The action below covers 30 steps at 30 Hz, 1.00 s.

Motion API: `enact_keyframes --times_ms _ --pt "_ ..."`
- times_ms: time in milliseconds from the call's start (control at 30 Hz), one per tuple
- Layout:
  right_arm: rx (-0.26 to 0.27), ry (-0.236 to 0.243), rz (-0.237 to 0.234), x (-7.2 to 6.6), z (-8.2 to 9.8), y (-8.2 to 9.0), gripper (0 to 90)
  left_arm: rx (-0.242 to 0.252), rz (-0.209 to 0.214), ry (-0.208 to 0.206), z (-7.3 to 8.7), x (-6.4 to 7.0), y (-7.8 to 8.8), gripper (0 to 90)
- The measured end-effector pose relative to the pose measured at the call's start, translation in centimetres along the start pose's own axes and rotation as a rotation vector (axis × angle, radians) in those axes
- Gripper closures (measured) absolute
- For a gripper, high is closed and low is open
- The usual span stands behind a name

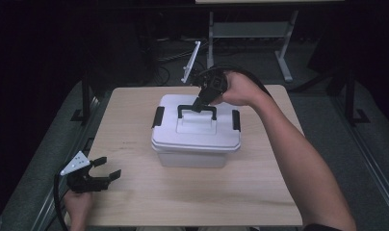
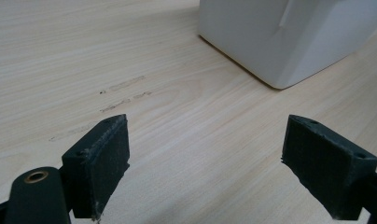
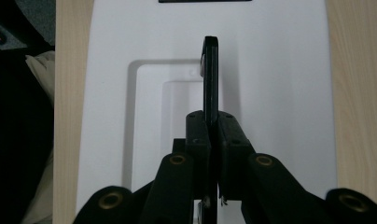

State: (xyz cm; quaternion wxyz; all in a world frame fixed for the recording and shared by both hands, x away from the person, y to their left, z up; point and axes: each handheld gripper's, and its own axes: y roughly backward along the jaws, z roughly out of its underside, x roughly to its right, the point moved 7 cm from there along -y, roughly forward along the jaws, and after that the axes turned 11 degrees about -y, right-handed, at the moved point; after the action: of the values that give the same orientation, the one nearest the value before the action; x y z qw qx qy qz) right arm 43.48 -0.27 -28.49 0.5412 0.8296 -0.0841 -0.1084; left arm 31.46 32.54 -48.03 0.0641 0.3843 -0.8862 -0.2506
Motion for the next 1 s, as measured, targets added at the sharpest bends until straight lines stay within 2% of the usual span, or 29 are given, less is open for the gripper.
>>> enact_keyframes --times_ms 433,533,1000 --pt "-0.015 0.009 -0.021 0.7 -0.5 -1.9 84.5 0.001 0.002 0.000 0.0 0.0 0.0 14.3" --pt "-0.018 -0.002 -0.025 0.9 -0.6 -2.2 84.5 0.001 0.001 0.000 0.0 -0.1 0.0 14.3" --pt "-0.027 -0.001 -0.031 1.7 -0.8 -3.5 84.5 0.000 0.001 -0.003 0.0 -0.2 0.1 14.3"
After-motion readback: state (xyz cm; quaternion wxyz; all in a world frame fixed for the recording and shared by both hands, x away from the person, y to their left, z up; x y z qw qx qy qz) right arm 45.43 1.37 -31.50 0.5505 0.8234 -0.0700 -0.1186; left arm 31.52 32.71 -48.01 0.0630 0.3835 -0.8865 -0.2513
